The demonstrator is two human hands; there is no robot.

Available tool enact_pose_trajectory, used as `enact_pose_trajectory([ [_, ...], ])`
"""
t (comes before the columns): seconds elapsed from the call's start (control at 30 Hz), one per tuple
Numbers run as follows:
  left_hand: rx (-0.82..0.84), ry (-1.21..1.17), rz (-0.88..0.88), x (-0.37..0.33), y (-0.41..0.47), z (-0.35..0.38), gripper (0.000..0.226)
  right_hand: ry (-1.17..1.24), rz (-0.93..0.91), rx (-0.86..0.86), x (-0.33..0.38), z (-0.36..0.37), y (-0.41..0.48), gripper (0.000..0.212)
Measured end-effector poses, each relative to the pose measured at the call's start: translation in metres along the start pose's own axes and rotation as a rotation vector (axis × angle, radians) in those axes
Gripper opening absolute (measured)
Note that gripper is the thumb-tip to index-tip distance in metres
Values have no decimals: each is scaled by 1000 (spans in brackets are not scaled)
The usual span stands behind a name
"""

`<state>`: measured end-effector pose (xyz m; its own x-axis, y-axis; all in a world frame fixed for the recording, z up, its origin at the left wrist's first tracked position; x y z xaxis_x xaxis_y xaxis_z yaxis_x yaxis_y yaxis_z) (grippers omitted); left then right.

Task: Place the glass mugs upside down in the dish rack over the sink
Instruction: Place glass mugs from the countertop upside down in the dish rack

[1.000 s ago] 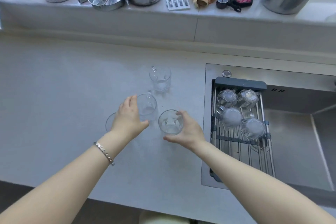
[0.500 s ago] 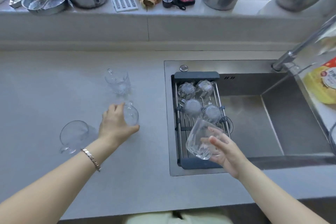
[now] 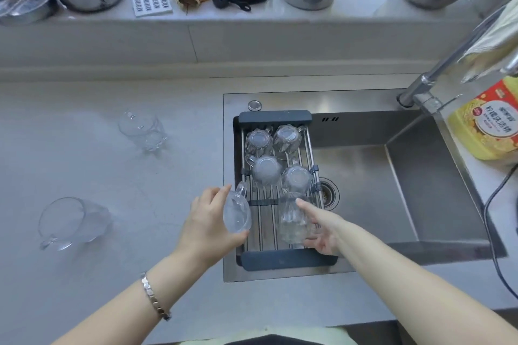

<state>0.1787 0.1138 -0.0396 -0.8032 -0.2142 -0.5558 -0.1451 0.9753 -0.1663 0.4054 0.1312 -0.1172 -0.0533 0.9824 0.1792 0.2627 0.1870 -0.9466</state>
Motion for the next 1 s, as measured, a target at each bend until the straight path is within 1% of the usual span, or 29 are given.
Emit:
enact_pose_trajectory([
  [0.13,-13,15,-5,3,1,-1,86,-93,51,-4,6,13,8,43],
  [0.2,-13,20,-13,3,4,-1,86,-39,71,4,8,20,16,41],
  [0.27,-9,23,-21,5,5,-1,86,35,103,-6,7,26,23,45],
  [0.33,-5,18,-29,8,6,-1,87,63,101,-10,8,29,28,32],
  [0.4,-3,12,-30,11,5,-1,88,142,80,5,12,27,31,12],
  [0.43,1,12,-32,12,5,-1,88,174,77,3,13,26,32,10],
  [0.5,12,13,-36,14,4,-2,88,193,73,-38,11,24,34,16],
  [0.6,5,11,-28,18,2,-4,88,254,15,-75,7,28,33,6],
  [0.7,3,15,-31,21,1,-6,89,318,-99,-130,4,30,24,14],
  [0.77,-3,13,-37,23,0,-7,89,295,-215,-127,-1,30,15,10],
  [0.83,-5,13,-41,26,-2,-8,89,113,-410,-183,-7,28,9,3],
  [0.93,1,26,-40,27,-4,-9,88,-229,-722,-291,-11,28,-1,10],
  [1.0,5,30,-37,27,-6,-9,88,-375,-844,-270,-12,32,-6,17],
])
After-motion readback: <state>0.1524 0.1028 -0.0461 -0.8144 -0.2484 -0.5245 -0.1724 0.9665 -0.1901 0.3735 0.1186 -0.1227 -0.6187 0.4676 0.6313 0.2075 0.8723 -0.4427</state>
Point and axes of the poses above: each hand's wrist, its own y-axis towards the middle knuckle, its own z-axis out of the palm, x = y × z, the point moved 3 cm from there along y, towards the middle knuckle, and after that the axes turned 11 degrees about -x, right-handed, at the moved point
